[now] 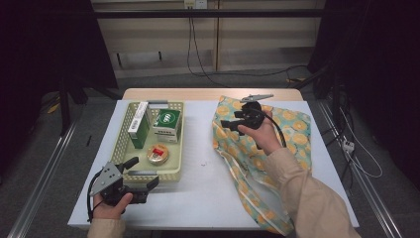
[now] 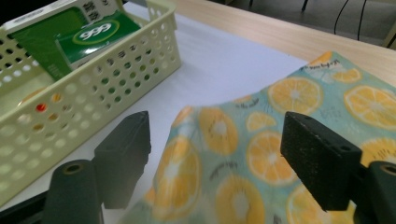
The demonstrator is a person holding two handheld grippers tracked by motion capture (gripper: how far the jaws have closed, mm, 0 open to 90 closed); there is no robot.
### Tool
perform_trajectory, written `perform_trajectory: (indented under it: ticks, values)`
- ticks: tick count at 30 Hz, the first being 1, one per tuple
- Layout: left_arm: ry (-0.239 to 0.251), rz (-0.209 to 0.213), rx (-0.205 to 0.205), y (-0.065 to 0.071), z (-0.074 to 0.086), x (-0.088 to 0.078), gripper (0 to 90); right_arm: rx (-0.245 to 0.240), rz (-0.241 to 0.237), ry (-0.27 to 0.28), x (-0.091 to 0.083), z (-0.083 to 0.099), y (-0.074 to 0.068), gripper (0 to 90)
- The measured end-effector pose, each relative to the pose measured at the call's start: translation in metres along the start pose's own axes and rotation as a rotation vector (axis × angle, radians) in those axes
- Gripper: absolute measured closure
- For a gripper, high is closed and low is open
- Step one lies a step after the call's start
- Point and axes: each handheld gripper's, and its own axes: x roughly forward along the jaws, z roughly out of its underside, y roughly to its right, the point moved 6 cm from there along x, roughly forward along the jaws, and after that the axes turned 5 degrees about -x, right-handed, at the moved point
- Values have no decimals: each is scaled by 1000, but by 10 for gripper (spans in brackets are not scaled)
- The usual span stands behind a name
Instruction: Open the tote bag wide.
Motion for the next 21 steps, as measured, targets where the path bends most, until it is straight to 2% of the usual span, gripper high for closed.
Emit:
perform_trajectory:
  ticks: [2,6,12,16,18,21]
  values:
    - [-7,1,2,1,1,1,34,-15,1,-4,-12,4,-1,208]
    - [-9,3,6,2,1,2,34,-45,-16,-4,-36,16,-7,212]
    - [-14,3,15,3,1,3,34,-93,-28,-55,-58,45,-20,224]
    - [-12,4,10,3,1,3,34,-122,-41,-100,-66,66,-30,289]
    - [-16,5,12,3,1,4,34,-140,-57,-116,-69,75,-36,357]
    - [-17,6,9,4,1,4,34,-146,-86,-138,-72,88,-45,401]
